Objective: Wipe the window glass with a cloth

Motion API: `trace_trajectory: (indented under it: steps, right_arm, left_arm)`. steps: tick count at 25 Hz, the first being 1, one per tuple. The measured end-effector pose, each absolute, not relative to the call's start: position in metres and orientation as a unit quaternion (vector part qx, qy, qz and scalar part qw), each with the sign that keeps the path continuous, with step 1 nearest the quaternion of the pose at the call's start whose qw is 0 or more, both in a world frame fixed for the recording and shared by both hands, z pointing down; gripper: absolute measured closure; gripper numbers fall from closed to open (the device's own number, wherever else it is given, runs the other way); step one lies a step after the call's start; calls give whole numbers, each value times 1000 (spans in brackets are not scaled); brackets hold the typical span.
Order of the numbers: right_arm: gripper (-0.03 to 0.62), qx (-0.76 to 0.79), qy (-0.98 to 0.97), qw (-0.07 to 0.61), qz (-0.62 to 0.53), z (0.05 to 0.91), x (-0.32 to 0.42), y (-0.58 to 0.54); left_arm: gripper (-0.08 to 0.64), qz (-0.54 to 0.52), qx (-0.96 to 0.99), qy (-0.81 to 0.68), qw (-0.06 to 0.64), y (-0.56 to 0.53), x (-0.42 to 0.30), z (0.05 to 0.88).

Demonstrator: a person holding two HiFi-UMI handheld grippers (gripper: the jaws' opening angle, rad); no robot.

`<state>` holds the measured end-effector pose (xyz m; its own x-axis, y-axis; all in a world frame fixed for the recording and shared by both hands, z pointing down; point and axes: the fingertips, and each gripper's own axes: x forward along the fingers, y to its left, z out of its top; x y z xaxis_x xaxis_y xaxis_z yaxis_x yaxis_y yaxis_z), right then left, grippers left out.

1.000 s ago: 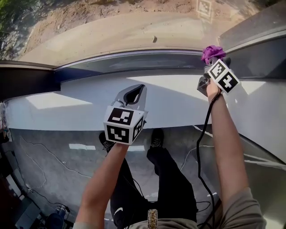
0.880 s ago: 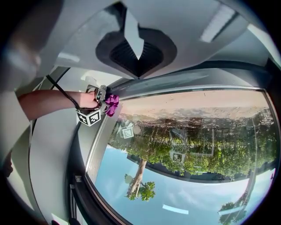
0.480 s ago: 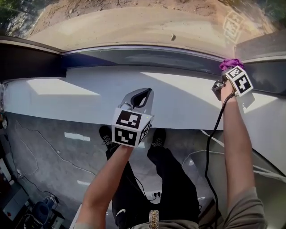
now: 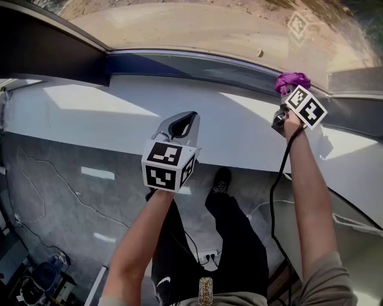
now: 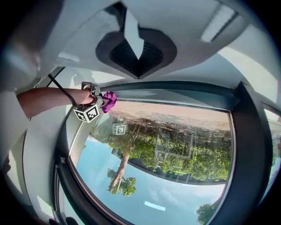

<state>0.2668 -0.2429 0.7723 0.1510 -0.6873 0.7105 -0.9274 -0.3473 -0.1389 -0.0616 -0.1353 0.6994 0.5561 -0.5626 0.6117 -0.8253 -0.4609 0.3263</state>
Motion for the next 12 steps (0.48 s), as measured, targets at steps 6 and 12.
trace_trajectory:
  steps: [6, 12]
  right_arm:
    - [474, 700, -588, 157, 373, 774, 142, -266]
    - [474, 670, -616, 167, 380, 772, 31, -279]
  left_arm:
    - [560, 212, 816, -446, 302, -140, -147, 695]
    - [560, 222, 804, -464, 300, -140, -226, 687]
